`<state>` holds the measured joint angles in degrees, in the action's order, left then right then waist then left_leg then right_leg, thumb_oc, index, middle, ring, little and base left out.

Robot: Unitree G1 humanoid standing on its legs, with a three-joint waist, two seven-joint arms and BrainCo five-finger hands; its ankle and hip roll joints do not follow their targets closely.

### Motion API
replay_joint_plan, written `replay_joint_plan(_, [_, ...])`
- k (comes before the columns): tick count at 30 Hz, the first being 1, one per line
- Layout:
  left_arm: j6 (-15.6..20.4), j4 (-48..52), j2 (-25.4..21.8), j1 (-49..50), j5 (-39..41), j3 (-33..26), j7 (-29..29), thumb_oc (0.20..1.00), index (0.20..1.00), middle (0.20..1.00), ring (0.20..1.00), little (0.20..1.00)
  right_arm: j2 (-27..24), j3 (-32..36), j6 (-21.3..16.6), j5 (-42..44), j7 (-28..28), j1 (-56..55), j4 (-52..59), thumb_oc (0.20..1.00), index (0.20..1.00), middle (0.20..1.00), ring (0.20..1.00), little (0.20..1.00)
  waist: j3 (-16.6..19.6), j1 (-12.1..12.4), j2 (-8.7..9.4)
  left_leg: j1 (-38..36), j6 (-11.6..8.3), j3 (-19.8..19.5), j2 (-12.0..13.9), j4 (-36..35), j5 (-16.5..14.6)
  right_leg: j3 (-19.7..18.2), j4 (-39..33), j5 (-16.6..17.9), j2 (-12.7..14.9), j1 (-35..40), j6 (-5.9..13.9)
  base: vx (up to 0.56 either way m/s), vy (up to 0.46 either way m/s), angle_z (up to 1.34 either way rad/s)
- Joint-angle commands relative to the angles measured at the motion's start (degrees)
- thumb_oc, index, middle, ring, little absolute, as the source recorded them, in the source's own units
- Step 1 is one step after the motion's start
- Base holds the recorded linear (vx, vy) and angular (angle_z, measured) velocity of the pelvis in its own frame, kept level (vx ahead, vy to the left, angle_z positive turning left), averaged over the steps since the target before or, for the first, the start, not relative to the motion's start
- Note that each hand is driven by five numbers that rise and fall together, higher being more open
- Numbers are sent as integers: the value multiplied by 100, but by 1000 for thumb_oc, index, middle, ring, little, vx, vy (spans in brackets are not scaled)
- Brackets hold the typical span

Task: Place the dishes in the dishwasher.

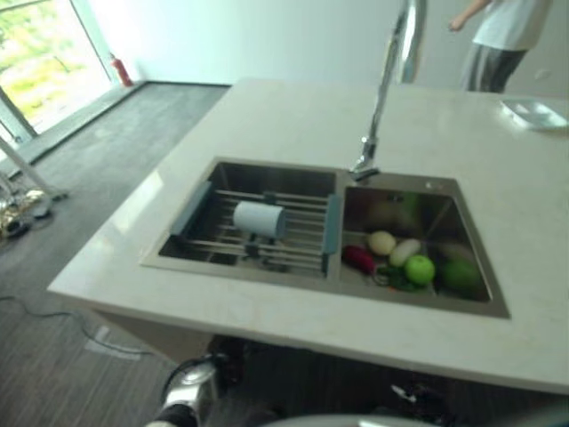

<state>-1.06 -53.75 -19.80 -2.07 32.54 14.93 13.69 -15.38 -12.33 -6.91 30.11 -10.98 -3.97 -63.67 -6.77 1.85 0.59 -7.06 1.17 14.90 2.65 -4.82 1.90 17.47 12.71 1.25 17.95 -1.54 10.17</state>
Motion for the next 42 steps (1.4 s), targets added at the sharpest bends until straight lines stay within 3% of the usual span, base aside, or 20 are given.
replay_joint_plan(1, [371,140,104,-2,-78,-427,81,1000,1000,1000,1000,1000,-132,94,-304,-168,-125,541,96,1000,1000,1000,1000,1000,-273,247,-82,34,-147,81,163,-18,-256,545,217,488,-44,256,172,13,53,-119])
replay_joint_plan(2, [375,82,91,53,-71,-490,79,1000,1000,1000,1000,1000,-142,81,-274,-176,-132,533,151,1000,1000,1000,1000,1000,-285,256,-76,-44,-113,132,117,-18,-419,599,430,315,-96,230,251,-22,34,-115])
replay_joint_plan(5, [311,-167,94,97,79,-583,23,1000,1000,1000,1000,1000,-183,80,-287,-123,-188,549,122,1000,1000,1000,1000,1000,-301,253,-62,-7,-16,164,-13,-5,-440,595,533,24,-372,220,110,12,-66,-52])
replay_joint_plan(8, [402,-586,225,161,-89,-648,3,1000,1000,1000,1000,1000,-138,74,-267,-157,-190,599,17,1000,1000,1000,1000,1000,-281,178,-59,22,-129,258,60,278,-435,520,-68,-449,-737,491,-148,13,-157,-2])
replay_joint_plan(10, [498,-752,326,236,-38,-671,35,1000,1000,1000,1000,1000,-216,66,-245,-360,-180,598,66,1000,1000,1000,1000,1000,-299,165,-18,189,-187,116,3,956,-653,370,-404,-522,-814,651,-300,16,-61,-10])
replay_joint_plan(12, [457,-668,389,336,54,-693,38,1000,1000,1000,1000,1000,-345,54,-148,-365,-87,665,156,1000,1000,1000,1000,1000,-345,270,52,558,-244,-293,23,1469,-588,180,-648,-377,-808,732,-405,-32,143,-36])
replay_joint_plan(13, [423,-704,459,321,14,-634,79,1000,1000,1000,1000,1000,-410,160,-179,-199,-21,775,72,1000,1000,1000,1000,1000,-319,271,5,443,-445,-208,349,987,-384,198,-662,-552,-814,899,-379,4,337,-62])
replay_joint_plan(15, [341,-839,496,255,-121,-572,51,1000,1000,1000,1000,1000,-353,268,-165,5,54,732,32,1000,1000,1000,1000,1000,-264,217,-30,271,-491,-84,481,594,-196,369,-512,-547,-722,894,-299,-20,252,-12])
replay_joint_plan(16, [293,-887,477,199,-114,-533,40,1000,1000,1000,1000,1000,-310,298,-211,96,45,711,-13,1000,1000,1000,1000,1000,-266,199,-27,225,-437,-38,486,427,-65,419,-421,-362,-636,801,-248,-61,109,41])
replay_joint_plan(21, [-160,-1334,422,124,58,-725,38,1000,1000,1000,1000,1000,-195,388,-216,-4,25,630,-293,1000,1000,1000,1000,1000,-204,198,-40,-37,-440,10,432,67,-62,545,-599,-16,-409,768,-14,-13,59,16])
replay_joint_plan(22, [-315,-1434,436,165,-75,-775,-105,1000,1000,1000,1000,1000,-185,424,-201,-79,25,623,-323,1000,1000,1000,1000,1000,-184,223,-39,-53,-440,30,433,47,-65,589,-657,26,-380,779,15,33,-4,-6])
replay_joint_plan(24, [-541,-1772,304,217,604,-1161,-639,1000,1000,1000,1000,1000,-210,451,-131,-178,72,633,-350,1000,1000,1000,1000,1000,-129,262,-53,-76,-439,123,442,19,-75,693,-850,11,-348,852,28,37,-1,6])
replay_joint_plan(26, [-688,-1929,123,232,754,-1556,-840,1000,1000,1000,1000,1000,-254,489,-122,-139,135,596,-363,1000,1000,1000,1000,1000,-100,280,-81,-74,-450,151,449,12,-66,749,-960,-10,-342,903,25,52,4,4])
replay_joint_plan(29, [-607,-2096,-335,293,972,-2266,-1011,1000,1000,1000,1000,1000,-416,675,-35,-132,157,546,-430,1000,1000,1000,1000,1000,-27,334,-177,-113,-511,67,435,-4,-149,739,-1189,-45,-367,1037,85,53,13,7])
replay_joint_plan(32, [-743,-2216,-1009,313,831,-2760,-1032,1000,1000,1000,1000,1000,-517,782,-97,-146,96,487,-528,1000,1000,1000,1000,1000,13,376,-272,-96,-508,25,399,2,-155,767,-1235,-47,-360,1075,109,3,4,1])
replay_joint_plan(33, [-827,-2365,-1688,344,429,-3047,-998,1000,1000,1000,1000,1000,-609,782,-132,-61,54,481,-512,1000,1000,1000,1000,1000,37,398,-356,-70,-498,-1,382,7,-153,782,-1236,-74,-368,1080,108,0,0,0])
replay_joint_plan(37, [-919,-2567,-2700,401,-33,-3425,-1030,1000,1000,1000,1000,1000,-737,733,-142,33,29,495,-471,1000,1000,1000,1000,1000,72,419,-490,-42,-508,-9,358,8,-146,776,-1254,-96,-372,1078,122,-5,8,-3])
replay_joint_plan(38, [-1116,-2624,-3201,451,-663,-3671,-1093,1000,1000,1000,1000,1000,-782,727,-139,108,36,501,-454,1000,1000,1000,1000,1000,87,449,-534,-23,-519,-12,349,8,-144,785,-1288,-85,-376,1079,139,0,0,0])
replay_joint_plan(39, [-1134,-2647,-3413,514,-768,-3776,-1222,1000,1000,1000,1000,1000,-816,715,-122,162,34,523,-448,1000,1000,1000,1000,1000,87,465,-552,-13,-526,-19,347,6,-141,787,-1299,-89,-382,1083,136,0,0,0])
replay_joint_plan(42, [-825,-2887,-4476,923,-1359,-4585,-1351,1000,1000,1000,1000,1000,-929,622,13,137,43,504,-307,1000,1000,1000,1000,1000,89,505,-624,-6,-544,-18,345,4,-132,771,-1336,-87,-422,1094,131,0,0,0])
